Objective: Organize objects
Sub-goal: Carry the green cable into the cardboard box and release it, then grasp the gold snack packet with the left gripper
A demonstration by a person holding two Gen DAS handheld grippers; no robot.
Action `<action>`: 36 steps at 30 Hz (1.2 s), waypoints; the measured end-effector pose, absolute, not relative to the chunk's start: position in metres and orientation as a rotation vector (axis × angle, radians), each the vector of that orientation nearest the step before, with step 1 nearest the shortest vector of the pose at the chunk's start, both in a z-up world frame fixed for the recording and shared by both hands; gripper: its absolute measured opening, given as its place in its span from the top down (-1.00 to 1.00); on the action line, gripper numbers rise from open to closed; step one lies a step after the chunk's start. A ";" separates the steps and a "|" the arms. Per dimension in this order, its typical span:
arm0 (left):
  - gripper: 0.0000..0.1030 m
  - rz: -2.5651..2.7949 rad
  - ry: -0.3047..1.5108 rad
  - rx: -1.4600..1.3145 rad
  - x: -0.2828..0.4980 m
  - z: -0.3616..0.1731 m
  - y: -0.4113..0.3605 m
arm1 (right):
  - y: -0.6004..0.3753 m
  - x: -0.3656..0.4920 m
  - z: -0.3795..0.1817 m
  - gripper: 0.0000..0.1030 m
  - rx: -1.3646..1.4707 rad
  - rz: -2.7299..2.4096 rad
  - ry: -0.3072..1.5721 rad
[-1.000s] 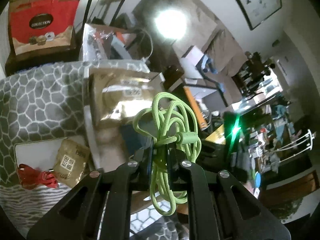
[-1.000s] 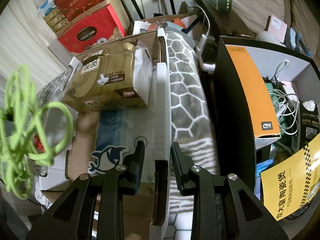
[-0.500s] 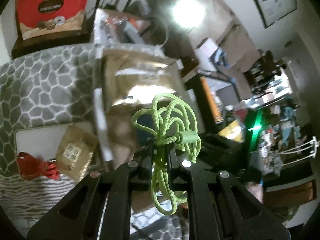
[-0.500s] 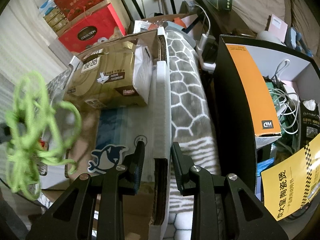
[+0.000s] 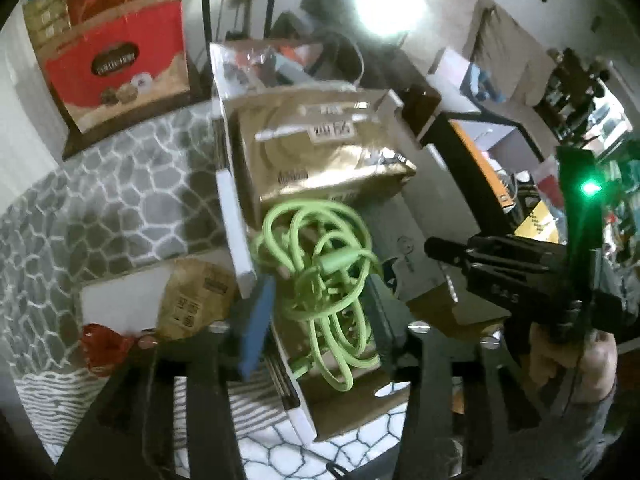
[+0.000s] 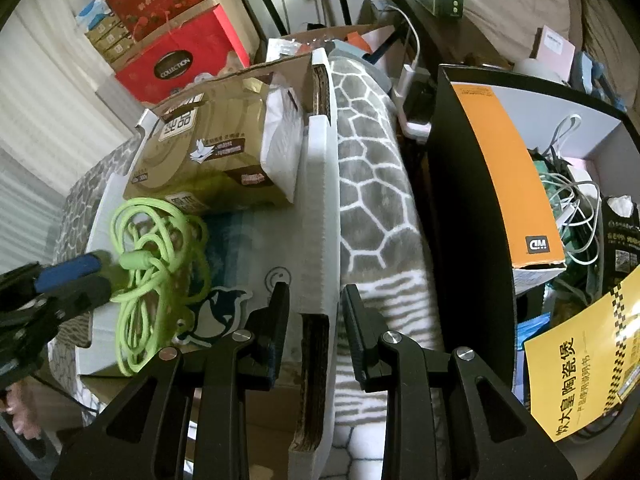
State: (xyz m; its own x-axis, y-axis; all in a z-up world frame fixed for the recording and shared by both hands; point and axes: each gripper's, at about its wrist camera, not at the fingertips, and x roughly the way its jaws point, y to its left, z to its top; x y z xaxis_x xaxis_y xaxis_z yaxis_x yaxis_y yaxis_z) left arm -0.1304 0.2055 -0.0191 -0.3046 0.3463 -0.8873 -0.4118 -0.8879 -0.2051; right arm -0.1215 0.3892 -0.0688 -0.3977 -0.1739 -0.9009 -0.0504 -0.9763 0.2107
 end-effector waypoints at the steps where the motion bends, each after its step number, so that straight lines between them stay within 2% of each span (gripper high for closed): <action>1: -0.11 2.253 0.113 -1.456 -0.127 -0.011 0.205 | 0.390 -0.123 -0.069 0.45 1.681 -2.547 -0.315; 4: -0.20 2.337 0.153 -1.366 -0.121 0.011 0.195 | 0.390 -0.123 -0.068 0.45 1.679 -2.547 -0.314; 9: -0.37 2.383 0.118 -1.335 -0.130 0.028 0.167 | 0.391 -0.124 -0.068 0.45 1.677 -2.544 -0.316; 22: -0.37 2.376 0.039 -1.566 -0.150 -0.041 0.074 | 0.391 -0.123 -0.069 0.45 1.675 -2.541 -0.317; 36: -0.37 2.319 0.130 -1.446 -0.136 -0.053 0.092 | 0.392 -0.121 -0.072 0.45 1.682 -2.537 -0.314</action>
State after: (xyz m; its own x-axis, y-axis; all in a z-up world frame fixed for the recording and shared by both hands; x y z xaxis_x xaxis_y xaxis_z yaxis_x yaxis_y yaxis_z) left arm -0.1355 0.0917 -0.0528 -0.3828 0.2859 -0.8784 -0.3826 -0.9146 -0.1310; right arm -0.1206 0.3916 -0.0718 -0.3937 -0.1799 -0.9015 -0.0450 -0.9757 0.2144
